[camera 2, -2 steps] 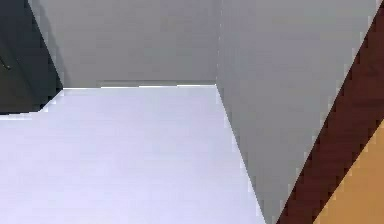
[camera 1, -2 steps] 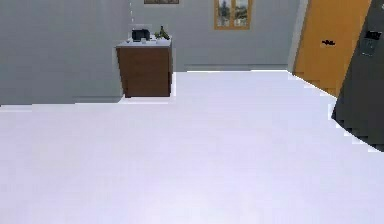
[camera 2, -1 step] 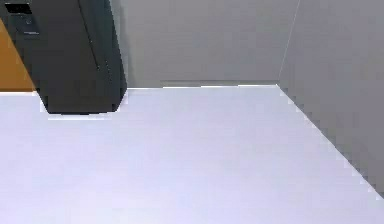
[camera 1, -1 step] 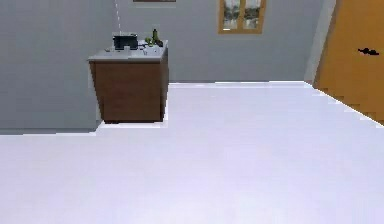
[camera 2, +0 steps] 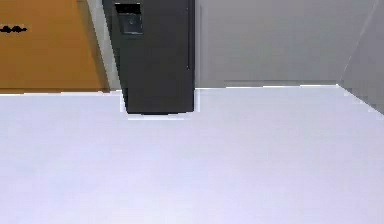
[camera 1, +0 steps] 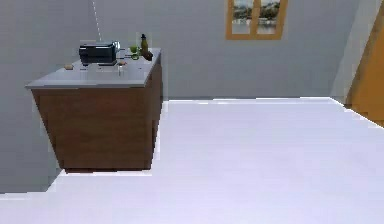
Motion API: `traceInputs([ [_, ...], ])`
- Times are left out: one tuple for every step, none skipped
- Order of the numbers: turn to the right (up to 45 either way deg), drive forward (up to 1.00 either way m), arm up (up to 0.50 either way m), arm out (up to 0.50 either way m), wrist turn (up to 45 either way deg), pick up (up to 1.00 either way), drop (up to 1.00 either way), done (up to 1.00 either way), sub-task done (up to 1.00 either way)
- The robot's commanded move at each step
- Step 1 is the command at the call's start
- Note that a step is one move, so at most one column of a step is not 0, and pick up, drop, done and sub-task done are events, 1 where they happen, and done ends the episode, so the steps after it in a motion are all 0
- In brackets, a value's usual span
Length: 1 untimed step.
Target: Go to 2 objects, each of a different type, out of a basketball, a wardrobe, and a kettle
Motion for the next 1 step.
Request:
traceInputs([
  [0.0,1.00,0.00,0.00,0.0,0.00,0.00,0.00,0.00],
])
